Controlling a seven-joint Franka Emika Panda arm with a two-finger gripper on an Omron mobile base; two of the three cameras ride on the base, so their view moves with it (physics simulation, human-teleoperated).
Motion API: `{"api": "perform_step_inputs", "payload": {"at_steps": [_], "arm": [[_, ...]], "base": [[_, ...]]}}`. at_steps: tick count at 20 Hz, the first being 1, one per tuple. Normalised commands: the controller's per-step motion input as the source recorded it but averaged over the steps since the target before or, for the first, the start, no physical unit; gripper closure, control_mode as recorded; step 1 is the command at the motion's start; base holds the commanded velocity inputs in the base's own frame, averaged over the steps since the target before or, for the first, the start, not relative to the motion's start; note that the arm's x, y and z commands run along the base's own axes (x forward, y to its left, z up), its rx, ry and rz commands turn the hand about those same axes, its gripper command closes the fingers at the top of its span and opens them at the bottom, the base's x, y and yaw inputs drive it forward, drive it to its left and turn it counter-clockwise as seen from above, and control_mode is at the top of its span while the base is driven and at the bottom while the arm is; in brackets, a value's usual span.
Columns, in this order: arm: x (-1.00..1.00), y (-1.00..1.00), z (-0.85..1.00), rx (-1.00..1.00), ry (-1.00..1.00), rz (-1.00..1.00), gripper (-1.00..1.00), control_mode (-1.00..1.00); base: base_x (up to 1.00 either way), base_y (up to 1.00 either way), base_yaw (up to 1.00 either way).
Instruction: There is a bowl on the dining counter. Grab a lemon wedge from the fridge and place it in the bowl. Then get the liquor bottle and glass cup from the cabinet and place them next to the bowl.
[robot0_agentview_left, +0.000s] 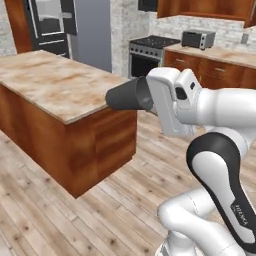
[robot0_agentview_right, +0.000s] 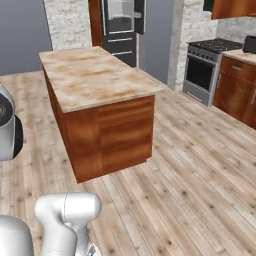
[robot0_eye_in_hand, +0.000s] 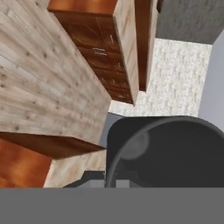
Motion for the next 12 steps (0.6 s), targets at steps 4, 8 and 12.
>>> {"api": "perform_step_inputs", "payload": {"at_steps": [4, 8, 12], "arm": [[0.00, 0.00, 0.00, 0.00, 0.00, 0.00, 1.00, 1.00], [0.00, 0.00, 0.00, 0.00, 0.00, 0.00, 1.00, 1.00], [0.00, 0.00, 0.00, 0.00, 0.00, 0.00, 1.00, 1.00]], "base": [[-0.87, 1.00, 0.15], [-0.83, 1.00, 0.14], [-0.82, 1.00, 0.13]]}}
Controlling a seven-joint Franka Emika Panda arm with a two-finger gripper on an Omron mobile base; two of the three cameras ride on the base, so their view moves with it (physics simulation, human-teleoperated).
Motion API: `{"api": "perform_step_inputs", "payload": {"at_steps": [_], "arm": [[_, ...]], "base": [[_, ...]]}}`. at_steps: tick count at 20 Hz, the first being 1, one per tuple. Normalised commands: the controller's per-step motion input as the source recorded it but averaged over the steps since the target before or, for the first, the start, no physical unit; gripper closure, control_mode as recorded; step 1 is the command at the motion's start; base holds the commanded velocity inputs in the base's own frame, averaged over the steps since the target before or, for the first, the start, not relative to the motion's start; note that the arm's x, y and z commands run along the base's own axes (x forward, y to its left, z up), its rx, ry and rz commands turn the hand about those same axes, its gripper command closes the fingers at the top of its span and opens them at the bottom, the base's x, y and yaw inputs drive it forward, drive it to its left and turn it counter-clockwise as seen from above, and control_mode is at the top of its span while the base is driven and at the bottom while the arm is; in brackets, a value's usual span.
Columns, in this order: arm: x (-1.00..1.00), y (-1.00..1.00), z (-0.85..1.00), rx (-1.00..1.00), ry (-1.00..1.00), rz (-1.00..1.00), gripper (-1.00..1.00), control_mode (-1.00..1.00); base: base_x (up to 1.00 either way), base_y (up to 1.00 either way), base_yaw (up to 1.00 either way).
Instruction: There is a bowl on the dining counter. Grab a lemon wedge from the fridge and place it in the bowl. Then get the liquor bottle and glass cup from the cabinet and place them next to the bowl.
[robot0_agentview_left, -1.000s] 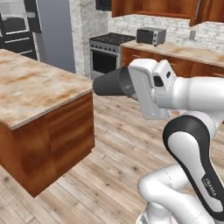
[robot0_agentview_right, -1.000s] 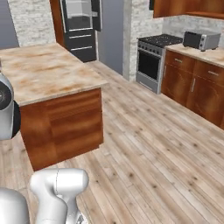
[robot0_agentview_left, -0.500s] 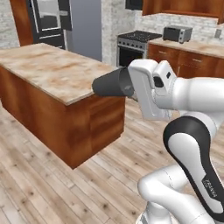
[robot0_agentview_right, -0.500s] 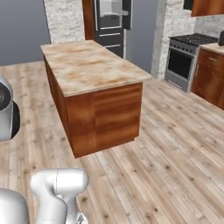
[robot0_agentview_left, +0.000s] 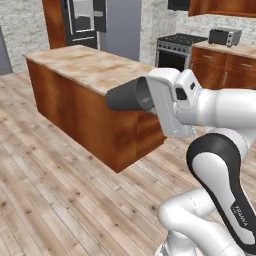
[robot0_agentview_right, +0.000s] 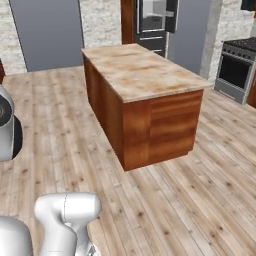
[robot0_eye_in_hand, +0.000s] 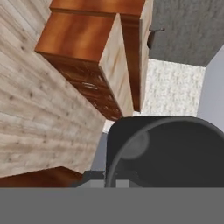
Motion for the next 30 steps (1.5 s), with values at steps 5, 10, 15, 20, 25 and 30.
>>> {"api": "perform_step_inputs", "payload": {"at_steps": [5, 10, 15, 20, 25, 30], "arm": [[0.00, 0.00, 0.00, 0.00, 0.00, 0.00, 1.00, 1.00], [0.00, 0.00, 0.00, 0.00, 0.00, 0.00, 1.00, 1.00], [0.00, 0.00, 0.00, 0.00, 0.00, 0.00, 1.00, 1.00], [0.00, 0.00, 0.00, 0.00, 0.00, 0.00, 1.00, 1.00], [0.00, 0.00, 0.00, 0.00, 0.00, 0.00, 1.00, 1.00], [0.00, 0.00, 0.00, 0.00, 0.00, 0.00, 1.00, 1.00]], "base": [[-0.79, 1.00, 0.13], [-0.76, 1.00, 0.12], [-0.74, 1.00, 0.12], [-0.61, 1.00, 0.09], [-0.43, 1.00, 0.06], [-0.37, 1.00, 0.04]]}}
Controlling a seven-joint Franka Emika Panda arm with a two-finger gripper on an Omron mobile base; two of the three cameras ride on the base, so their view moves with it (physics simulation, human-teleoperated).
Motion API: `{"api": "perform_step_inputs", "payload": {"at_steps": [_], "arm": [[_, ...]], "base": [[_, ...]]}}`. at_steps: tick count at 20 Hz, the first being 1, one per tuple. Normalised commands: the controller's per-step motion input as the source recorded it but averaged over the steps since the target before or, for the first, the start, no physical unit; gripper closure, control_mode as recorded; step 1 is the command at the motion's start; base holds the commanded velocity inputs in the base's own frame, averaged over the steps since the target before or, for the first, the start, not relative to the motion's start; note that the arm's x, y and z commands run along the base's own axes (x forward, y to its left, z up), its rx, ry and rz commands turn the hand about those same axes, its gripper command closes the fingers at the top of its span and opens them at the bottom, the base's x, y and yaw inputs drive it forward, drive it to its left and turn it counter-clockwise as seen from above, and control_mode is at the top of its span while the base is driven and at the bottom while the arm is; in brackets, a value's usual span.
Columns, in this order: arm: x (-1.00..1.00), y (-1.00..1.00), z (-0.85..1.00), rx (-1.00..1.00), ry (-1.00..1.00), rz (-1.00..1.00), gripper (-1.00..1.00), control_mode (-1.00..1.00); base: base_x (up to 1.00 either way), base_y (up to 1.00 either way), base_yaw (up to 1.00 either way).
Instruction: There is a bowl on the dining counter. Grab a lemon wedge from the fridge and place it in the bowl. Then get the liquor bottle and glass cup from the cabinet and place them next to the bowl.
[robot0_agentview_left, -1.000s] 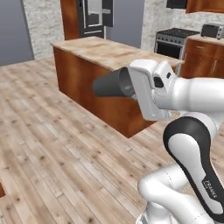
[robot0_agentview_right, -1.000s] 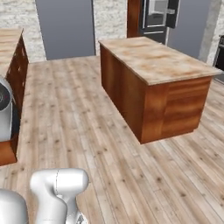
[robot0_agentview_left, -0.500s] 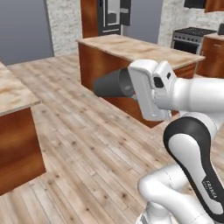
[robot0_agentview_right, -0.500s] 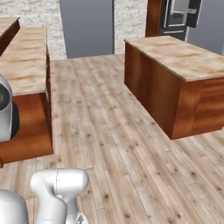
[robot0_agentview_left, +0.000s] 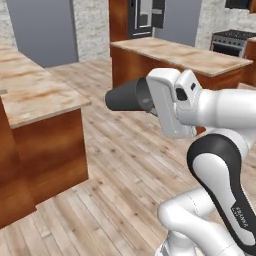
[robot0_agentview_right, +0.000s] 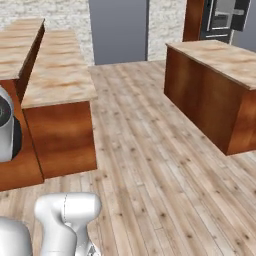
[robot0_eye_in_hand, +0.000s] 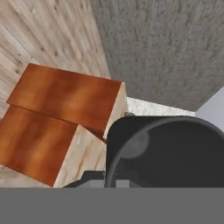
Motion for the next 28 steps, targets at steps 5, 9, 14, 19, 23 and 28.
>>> {"api": "perform_step_inputs", "payload": {"at_steps": [5, 9, 14, 19, 23, 28], "arm": [[0.00, 0.00, 0.00, 0.00, 0.00, 0.00, 1.00, 1.00], [0.00, 0.00, 0.00, 0.00, 0.00, 0.00, 1.00, 1.00], [0.00, 0.00, 0.00, 0.00, 0.00, 0.00, 1.00, 1.00], [0.00, 0.00, 0.00, 0.00, 0.00, 0.00, 1.00, 1.00], [0.00, 0.00, 0.00, 0.00, 0.00, 0.00, 1.00, 1.00], [0.00, 0.00, 0.00, 0.00, 0.00, 0.00, 1.00, 1.00]], "base": [[-0.11, 1.00, 0.00], [0.12, 1.00, -0.02], [0.31, 1.00, -0.10], [0.26, 1.00, -0.11], [0.16, 1.00, -0.10], [0.17, 1.00, -0.11]]}}
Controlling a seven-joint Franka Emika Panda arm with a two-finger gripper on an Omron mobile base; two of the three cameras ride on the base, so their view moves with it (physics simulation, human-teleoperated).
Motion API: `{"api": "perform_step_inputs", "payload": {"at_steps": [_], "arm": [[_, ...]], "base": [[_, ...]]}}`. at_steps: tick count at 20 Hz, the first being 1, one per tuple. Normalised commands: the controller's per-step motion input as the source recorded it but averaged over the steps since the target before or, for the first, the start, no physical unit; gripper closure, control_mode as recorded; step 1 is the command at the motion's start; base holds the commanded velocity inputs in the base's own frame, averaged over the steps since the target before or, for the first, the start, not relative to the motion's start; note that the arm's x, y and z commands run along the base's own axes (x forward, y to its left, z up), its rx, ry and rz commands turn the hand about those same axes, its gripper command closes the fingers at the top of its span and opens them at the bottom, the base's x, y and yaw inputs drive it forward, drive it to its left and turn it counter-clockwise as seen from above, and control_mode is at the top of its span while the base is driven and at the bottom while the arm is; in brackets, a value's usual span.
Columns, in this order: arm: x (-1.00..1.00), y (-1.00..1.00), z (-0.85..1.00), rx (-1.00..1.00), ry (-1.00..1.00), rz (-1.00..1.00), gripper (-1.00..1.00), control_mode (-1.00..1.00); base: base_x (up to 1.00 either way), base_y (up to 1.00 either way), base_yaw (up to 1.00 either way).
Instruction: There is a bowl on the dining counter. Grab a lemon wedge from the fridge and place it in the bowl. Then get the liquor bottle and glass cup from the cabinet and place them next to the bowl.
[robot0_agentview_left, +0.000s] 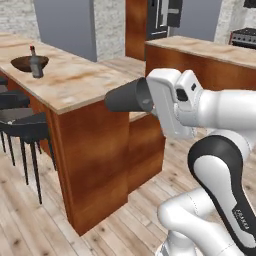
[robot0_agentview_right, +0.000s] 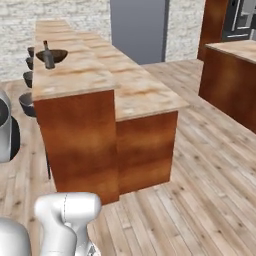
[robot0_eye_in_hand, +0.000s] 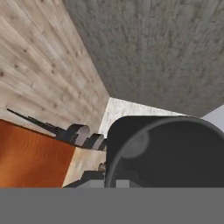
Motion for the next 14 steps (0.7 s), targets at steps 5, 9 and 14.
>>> {"api": "perform_step_inputs", "payload": {"at_steps": [5, 9, 14], "arm": [[0.00, 0.00, 0.00, 0.00, 0.00, 0.00, 1.00, 1.00], [0.00, 0.00, 0.00, 0.00, 0.00, 0.00, 1.00, 1.00], [0.00, 0.00, 0.00, 0.00, 0.00, 0.00, 1.00, 1.00]], "base": [[0.17, 1.00, -0.13], [0.23, 1.00, -0.19], [0.18, 0.95, -0.24]]}}
